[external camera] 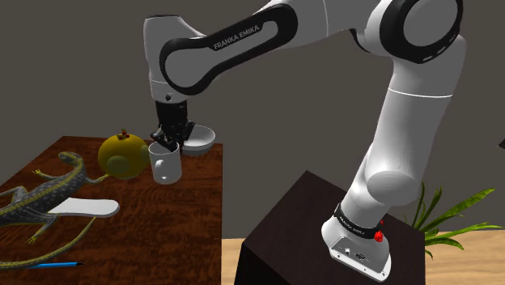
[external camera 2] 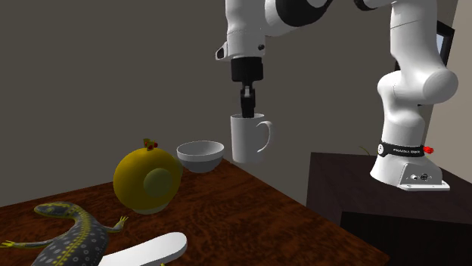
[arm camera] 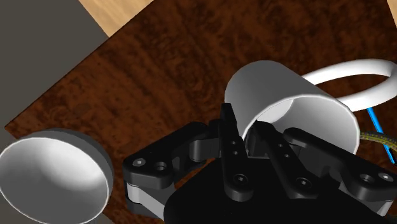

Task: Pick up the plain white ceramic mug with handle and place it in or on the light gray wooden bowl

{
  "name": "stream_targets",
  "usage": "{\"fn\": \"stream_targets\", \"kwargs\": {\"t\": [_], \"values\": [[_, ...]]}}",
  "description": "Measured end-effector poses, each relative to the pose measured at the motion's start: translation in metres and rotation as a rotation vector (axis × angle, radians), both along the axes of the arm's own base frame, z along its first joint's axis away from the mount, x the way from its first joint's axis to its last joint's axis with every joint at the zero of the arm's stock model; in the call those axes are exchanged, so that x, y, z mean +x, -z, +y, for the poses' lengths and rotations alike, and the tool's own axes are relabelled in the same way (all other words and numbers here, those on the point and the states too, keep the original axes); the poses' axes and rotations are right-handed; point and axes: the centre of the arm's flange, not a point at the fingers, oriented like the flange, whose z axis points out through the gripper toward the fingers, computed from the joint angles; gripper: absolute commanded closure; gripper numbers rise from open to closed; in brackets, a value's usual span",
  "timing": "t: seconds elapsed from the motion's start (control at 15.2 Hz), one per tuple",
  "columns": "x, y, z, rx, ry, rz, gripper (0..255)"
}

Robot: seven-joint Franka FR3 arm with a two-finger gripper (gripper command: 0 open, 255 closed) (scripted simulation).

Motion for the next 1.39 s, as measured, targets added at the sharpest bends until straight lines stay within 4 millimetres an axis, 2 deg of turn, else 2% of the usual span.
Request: {"fn": "stream_targets", "kwargs": {"t": [0.79, 1.39], "values": [[0.092, -0.009, -0.125, 0.000, 0.000, 0.000, 255], [0.169, -0.018, -0.216, 0.000, -0.001, 0.000, 255]]}}
